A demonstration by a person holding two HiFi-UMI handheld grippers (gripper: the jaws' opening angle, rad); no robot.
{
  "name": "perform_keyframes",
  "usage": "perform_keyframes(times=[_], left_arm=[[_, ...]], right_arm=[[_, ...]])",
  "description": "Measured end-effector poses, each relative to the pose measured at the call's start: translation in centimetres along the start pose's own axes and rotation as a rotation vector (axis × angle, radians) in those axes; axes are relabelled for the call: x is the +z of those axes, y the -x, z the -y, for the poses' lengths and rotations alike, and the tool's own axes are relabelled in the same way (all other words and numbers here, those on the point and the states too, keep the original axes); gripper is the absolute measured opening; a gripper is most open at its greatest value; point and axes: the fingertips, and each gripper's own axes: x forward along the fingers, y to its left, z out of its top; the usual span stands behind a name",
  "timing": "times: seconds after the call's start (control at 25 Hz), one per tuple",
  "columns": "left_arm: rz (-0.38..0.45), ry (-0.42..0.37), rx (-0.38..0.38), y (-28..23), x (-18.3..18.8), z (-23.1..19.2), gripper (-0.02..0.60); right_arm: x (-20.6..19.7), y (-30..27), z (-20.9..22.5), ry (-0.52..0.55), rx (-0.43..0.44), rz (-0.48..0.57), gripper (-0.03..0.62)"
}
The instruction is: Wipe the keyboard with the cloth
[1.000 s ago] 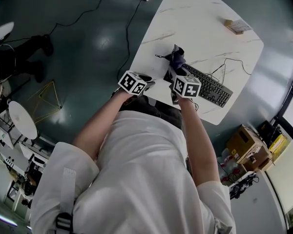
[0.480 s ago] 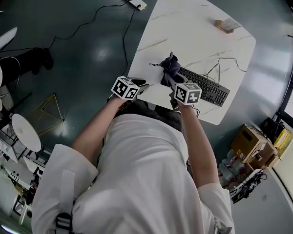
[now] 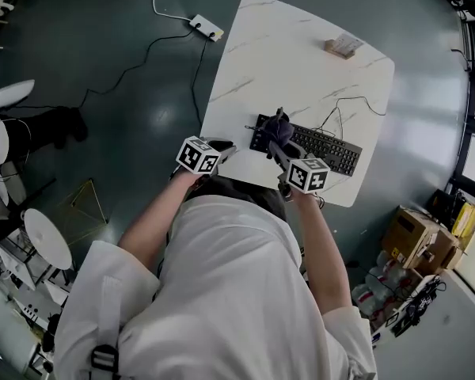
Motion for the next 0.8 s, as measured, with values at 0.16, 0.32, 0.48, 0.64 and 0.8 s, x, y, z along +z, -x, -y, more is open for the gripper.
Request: perform_keyframes(times=[0.16, 0.32, 0.48, 0.64, 0.8], left_arm=[[0.005, 0.01, 0.01, -0.2, -0.3, 1.0, 0.046], [0.013, 0.006, 0.024, -0.6, -0.5, 2.4, 0.038], [0.067, -0.008, 0.054, -0.8, 0.1, 4.1, 0.02], [0.09, -0.039, 0.079, -0.8, 0.1, 6.1, 0.011], [0.108, -0.068, 0.108, -0.6, -0.3, 7.8, 0.008]], right_arm=[[-0.3, 2.4, 0.8, -0.028, -0.019, 0.05, 0.089], [-1.5, 4.9, 2.0, -0.063, -0.052, 0.1, 0.09], [-3.4, 7.5, 3.0, -0.088, -0.062, 0.133, 0.091], [-5.5, 10.6, 3.9, -0.108, -0.092, 0.163, 0.089], [-7.3, 14.0, 4.2, -0.121, -0.12, 0.207, 0.09]])
